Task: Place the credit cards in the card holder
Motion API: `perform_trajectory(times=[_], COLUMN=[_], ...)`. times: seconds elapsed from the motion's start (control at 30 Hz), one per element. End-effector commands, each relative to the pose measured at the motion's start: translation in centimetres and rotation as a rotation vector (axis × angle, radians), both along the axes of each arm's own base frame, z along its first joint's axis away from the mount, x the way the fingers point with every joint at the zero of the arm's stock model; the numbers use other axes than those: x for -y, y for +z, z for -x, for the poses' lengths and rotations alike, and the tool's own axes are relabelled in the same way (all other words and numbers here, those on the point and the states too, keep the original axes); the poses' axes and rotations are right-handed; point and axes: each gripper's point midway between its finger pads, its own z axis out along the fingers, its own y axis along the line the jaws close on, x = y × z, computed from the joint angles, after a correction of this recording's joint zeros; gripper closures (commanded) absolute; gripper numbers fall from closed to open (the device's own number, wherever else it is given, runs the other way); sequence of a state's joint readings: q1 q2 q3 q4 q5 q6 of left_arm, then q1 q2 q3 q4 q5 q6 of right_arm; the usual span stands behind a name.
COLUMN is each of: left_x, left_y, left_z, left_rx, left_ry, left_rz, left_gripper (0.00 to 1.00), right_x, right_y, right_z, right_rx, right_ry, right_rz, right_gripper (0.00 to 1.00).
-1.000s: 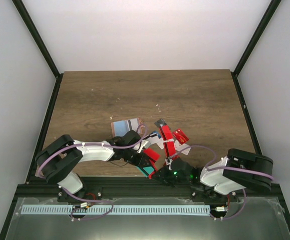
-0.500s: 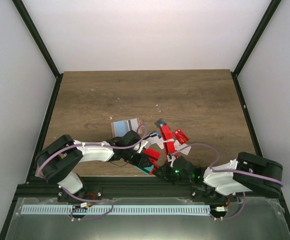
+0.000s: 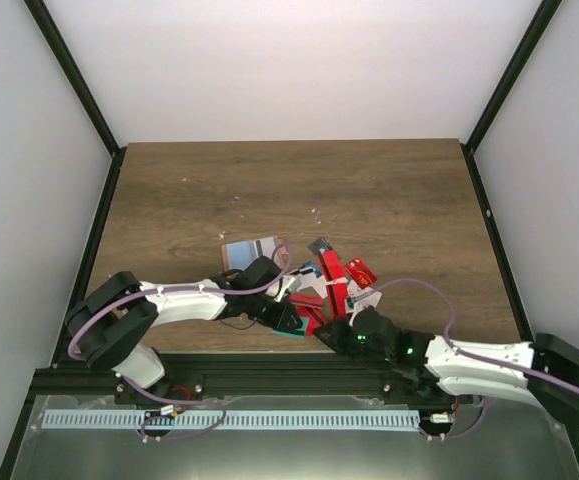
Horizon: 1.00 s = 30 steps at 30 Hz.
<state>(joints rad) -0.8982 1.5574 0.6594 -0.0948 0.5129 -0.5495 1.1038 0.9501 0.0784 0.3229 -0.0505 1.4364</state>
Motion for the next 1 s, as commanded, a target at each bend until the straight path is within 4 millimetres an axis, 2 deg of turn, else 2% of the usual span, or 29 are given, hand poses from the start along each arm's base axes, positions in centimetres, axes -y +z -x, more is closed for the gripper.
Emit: perform_trajectory(times=[0.0,0.17,0.3,0.5,0.7,0.87,0.97], left_x=[-0.6,0.1,-0.1,-0.5,-1.3,-1.9,-1.9], left_y=[0.5,2.6,5.2,11.0,16.0,18.8,20.0], left_z=[-1.1,-2.4,-4.7,-7.2,-7.7,-8.1,-8.2], left_rx=[0.012,0.045,0.091,0.160,0.219,0.226,0.234], left_ry=[0.049,0.073,0.179,0.329,0.390,0.389,0.365], left_rz=[-0.040,-0.001,0.041,0.220,0.449,0.612,0.667], left_gripper=[0.69,0.69,0.66,0.59,0.50,0.46,0.45], right_x=[1.8,4.1,4.4,3.9,2.1,0.7,-0.2], right_y=[1.9,4.5,7.6,12.9,18.0,21.5,22.6], right_z=[-2.0,-3.7,-5.4,-8.3,-9.6,-9.9,-9.9], right_rx=[0.101,0.199,0.289,0.420,0.542,0.611,0.627], right_ry=[-0.082,-0.155,-0.186,-0.226,-0.212,-0.186,-0.153], right_rz=[0.082,0.128,0.098,-0.023,-0.175,-0.279,-0.320], right_gripper=[0.99,0.99,0.99,0.99,0.99,0.99,0.99])
